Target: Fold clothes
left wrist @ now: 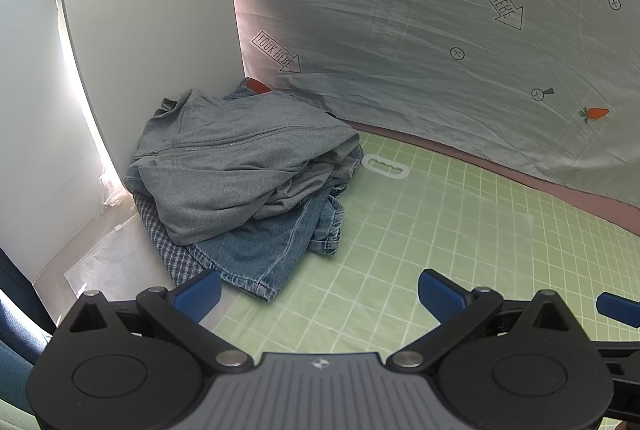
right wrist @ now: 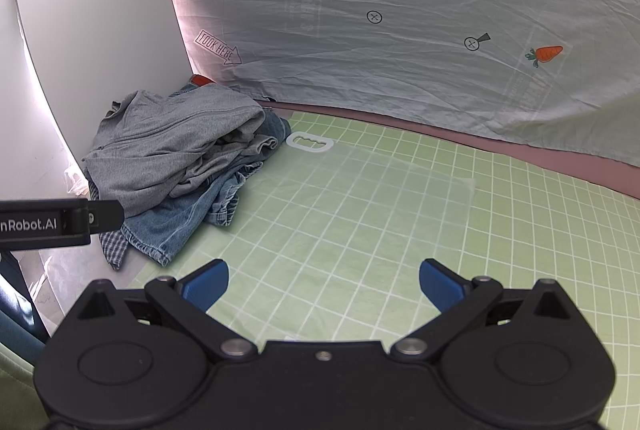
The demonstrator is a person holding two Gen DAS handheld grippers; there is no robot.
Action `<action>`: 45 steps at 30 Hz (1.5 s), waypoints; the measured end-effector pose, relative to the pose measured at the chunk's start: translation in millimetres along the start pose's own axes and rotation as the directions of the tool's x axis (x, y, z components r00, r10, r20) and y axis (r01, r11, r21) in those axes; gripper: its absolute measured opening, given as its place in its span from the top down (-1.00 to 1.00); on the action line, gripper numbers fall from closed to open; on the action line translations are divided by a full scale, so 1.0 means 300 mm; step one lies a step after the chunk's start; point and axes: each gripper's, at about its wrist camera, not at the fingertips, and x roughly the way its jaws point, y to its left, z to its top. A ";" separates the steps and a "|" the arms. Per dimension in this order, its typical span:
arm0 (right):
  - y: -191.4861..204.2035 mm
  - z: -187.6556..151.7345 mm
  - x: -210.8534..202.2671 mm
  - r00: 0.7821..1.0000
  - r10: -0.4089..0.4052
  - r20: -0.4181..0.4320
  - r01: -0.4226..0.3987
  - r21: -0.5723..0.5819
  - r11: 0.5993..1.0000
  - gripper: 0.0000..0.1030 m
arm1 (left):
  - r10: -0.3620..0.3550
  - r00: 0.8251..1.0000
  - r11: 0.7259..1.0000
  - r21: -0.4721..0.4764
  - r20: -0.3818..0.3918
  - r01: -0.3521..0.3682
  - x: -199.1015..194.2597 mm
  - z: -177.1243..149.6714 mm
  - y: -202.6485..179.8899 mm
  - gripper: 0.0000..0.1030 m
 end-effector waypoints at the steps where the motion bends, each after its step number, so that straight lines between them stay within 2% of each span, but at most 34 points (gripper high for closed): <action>1: 0.000 0.000 0.001 1.000 -0.001 0.000 0.001 0.001 1.000 -1.00 | 0.000 1.000 1.000 0.000 -0.001 0.000 0.000 0.000 -0.001 -1.00; 12: -0.018 0.010 0.024 0.999 -0.033 0.002 0.033 -0.036 0.999 -1.00 | -0.020 1.000 1.000 0.023 0.002 0.020 0.020 0.010 -0.025 -1.00; 15: -0.026 0.032 0.040 0.999 -0.046 0.028 0.048 -0.068 0.997 -1.00 | -0.003 1.000 0.999 0.051 0.012 0.002 0.039 0.019 -0.038 -1.00; 18: -0.033 0.066 0.083 0.998 -0.046 0.043 0.049 -0.076 0.996 -1.00 | 0.022 1.000 0.999 0.040 0.011 -0.023 0.073 0.033 -0.035 -1.00; 23: -0.045 0.123 0.155 0.997 -0.045 0.069 0.051 -0.088 0.995 -1.00 | -0.001 1.000 0.999 -0.032 -0.004 0.000 0.155 0.070 0.001 -1.00; 26: -0.052 0.157 0.198 0.995 -0.044 0.084 0.052 -0.096 0.994 -1.00 | 0.021 1.000 0.999 -0.044 -0.010 -0.022 0.217 0.093 0.019 -1.00; 32: -0.018 0.236 0.375 0.997 -0.033 0.063 0.042 -0.140 0.989 -1.00 | 0.046 0.996 0.995 -0.084 -0.079 -0.053 0.388 0.156 0.088 -0.93; 35: 0.005 0.278 0.473 0.999 -0.023 0.049 0.030 -0.166 0.986 -1.00 | 0.082 0.991 0.990 -0.105 -0.109 -0.093 0.484 0.189 0.133 -0.78; 39: 0.030 0.350 0.602 1.000 0.015 0.026 -0.011 -0.156 0.988 -0.97 | 0.140 0.978 0.974 -0.158 -0.155 -0.164 0.618 0.239 0.219 -0.48; 41: 0.046 0.392 0.672 0.999 0.041 0.006 -0.040 -0.137 0.990 -0.85 | 0.169 0.969 0.961 -0.190 -0.178 -0.203 0.682 0.264 0.266 -0.32; 43: 0.065 0.433 0.742 0.998 0.066 -0.014 -0.067 -0.123 0.990 -0.70 | 0.205 0.958 0.944 -0.219 -0.200 -0.248 0.743 0.286 0.316 -0.04; 44: 0.078 0.451 0.777 0.997 0.075 -0.021 -0.077 -0.120 0.990 -0.66 | 0.225 0.951 0.934 -0.231 -0.211 -0.272 0.772 0.296 0.342 0.03; 45: 0.093 0.470 0.810 0.996 0.085 -0.026 -0.088 -0.119 0.989 -0.62 | 0.239 0.945 0.925 -0.244 -0.222 -0.291 0.802 0.305 0.366 0.20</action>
